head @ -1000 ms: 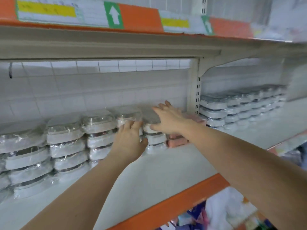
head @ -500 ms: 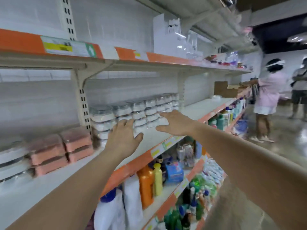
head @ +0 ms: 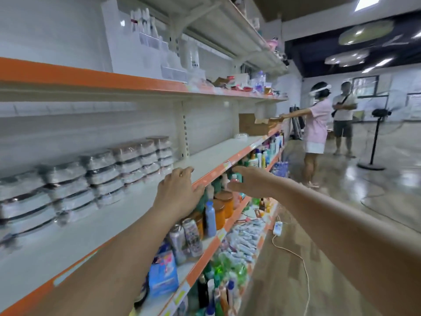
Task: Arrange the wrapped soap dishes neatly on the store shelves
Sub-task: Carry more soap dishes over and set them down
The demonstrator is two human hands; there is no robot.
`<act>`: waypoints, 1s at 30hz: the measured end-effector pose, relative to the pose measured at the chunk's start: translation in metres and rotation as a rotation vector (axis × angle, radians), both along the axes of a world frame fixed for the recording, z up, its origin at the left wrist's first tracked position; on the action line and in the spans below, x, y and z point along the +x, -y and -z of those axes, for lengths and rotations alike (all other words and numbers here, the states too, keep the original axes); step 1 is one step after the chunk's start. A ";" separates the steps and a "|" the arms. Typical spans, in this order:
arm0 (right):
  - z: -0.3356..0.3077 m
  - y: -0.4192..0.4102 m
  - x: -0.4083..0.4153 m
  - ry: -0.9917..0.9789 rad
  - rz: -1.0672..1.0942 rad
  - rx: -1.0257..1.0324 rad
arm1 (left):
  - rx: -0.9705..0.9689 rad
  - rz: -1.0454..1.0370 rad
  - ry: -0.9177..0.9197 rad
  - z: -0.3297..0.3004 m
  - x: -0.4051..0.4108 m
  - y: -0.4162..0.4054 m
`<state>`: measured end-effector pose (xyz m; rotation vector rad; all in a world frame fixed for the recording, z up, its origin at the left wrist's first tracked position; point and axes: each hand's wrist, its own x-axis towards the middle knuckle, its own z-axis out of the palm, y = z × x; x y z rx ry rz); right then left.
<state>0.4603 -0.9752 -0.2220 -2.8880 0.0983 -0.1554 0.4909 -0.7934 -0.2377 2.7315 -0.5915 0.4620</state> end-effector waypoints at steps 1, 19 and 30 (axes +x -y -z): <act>0.002 0.013 0.011 0.000 0.007 -0.012 | -0.004 0.012 -0.002 0.003 0.015 0.014; 0.002 0.271 0.299 -0.001 0.071 -0.059 | -0.028 0.089 -0.062 0.014 0.329 0.282; 0.012 0.480 0.484 -0.025 -0.032 0.030 | -0.022 -0.050 -0.094 0.023 0.489 0.475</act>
